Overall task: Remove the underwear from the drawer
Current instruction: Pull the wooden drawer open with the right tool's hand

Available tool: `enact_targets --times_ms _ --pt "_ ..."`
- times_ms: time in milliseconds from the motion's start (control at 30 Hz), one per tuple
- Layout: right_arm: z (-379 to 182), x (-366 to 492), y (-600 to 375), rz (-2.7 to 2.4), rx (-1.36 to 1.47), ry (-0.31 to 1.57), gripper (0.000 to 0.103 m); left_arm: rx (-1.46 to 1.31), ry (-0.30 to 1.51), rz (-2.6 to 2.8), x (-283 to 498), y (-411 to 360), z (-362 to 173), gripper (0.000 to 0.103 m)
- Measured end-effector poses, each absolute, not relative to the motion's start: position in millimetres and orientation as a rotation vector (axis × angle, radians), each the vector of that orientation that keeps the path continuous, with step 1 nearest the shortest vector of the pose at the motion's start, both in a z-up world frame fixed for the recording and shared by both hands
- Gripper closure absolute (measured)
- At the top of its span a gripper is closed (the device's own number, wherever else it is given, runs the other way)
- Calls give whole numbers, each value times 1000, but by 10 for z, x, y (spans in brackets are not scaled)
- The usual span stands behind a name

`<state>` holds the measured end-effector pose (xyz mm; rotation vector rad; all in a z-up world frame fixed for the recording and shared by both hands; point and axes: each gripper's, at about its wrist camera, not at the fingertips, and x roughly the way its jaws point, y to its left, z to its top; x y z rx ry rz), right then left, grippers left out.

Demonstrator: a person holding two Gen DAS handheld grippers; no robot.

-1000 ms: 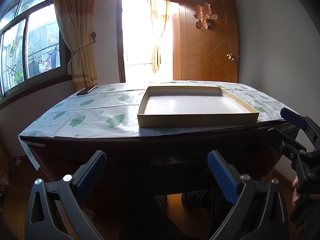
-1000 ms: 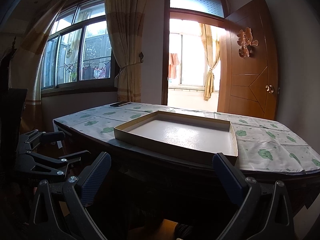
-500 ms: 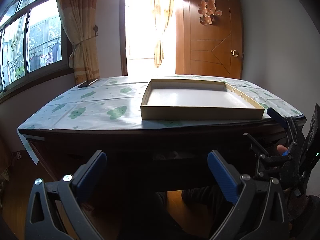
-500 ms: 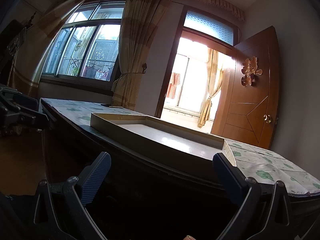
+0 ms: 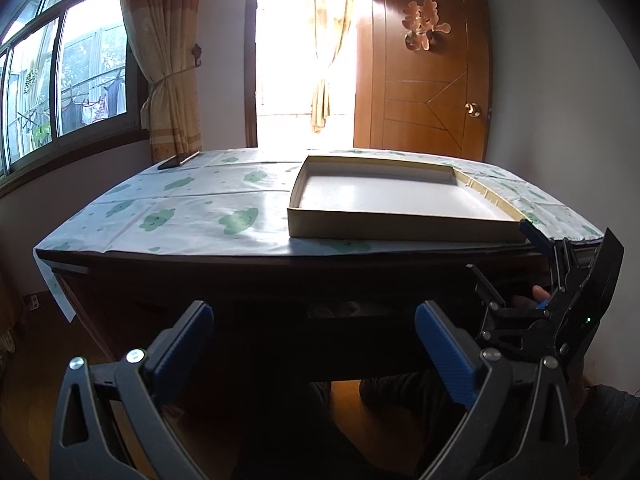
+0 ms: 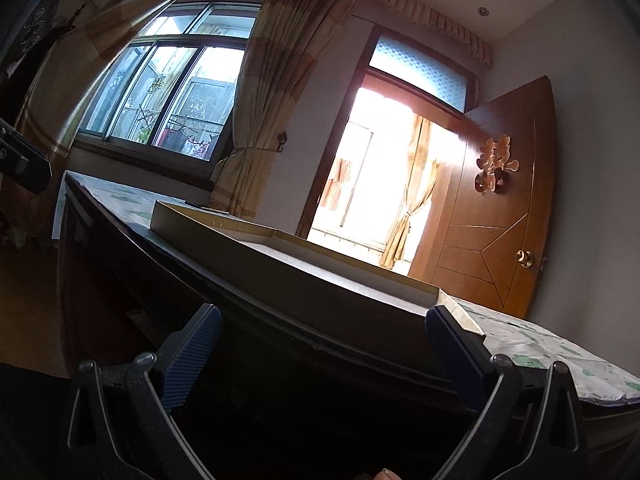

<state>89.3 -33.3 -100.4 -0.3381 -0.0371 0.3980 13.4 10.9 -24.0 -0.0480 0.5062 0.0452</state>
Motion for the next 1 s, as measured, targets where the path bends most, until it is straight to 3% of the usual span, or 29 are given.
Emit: enact_targets --times_ms 1000 --pt "-1108 959 -336 421 -460 -27 1 -68 517 38 132 97 -257 0"
